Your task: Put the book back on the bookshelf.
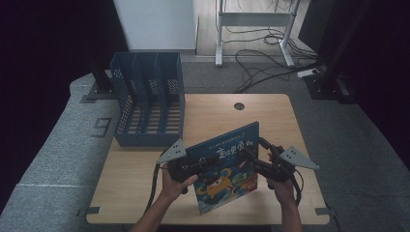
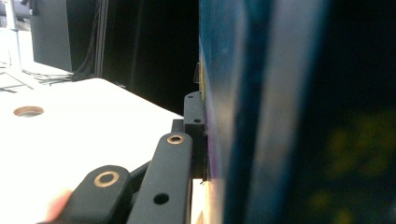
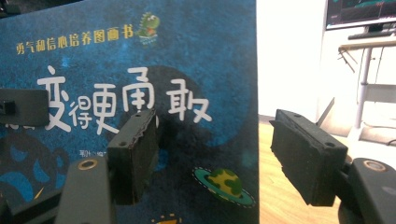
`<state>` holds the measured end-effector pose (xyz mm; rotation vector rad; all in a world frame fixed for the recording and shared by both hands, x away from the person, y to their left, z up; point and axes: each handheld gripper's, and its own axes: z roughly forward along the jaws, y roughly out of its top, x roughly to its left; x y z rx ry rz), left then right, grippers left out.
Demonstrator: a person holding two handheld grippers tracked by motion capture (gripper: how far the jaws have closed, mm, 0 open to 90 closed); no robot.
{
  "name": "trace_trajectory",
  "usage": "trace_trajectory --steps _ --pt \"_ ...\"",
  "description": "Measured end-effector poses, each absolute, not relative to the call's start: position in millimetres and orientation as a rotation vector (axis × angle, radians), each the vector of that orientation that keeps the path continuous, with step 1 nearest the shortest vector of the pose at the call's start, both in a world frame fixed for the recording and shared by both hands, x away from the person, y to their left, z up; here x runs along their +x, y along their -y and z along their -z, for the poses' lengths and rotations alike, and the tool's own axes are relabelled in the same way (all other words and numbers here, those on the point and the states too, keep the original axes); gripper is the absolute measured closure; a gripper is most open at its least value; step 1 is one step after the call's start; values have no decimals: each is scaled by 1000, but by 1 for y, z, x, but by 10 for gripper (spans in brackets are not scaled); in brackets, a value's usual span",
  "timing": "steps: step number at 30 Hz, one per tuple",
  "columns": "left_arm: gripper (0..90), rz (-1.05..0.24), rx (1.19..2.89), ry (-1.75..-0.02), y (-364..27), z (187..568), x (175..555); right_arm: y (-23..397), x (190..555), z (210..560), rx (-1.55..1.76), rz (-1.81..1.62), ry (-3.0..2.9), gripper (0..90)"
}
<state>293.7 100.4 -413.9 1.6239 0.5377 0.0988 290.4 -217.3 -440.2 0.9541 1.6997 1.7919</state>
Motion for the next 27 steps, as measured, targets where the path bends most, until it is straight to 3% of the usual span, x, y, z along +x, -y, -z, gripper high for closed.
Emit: trace_trajectory --steps 21,27 --pt "821 -123 1549 -536 -93 417 291 218 292 442 934 -1810 -1750 286" --pt "820 -198 1565 -545 -99 405 289 226 289 439 943 -1830 -1714 289"
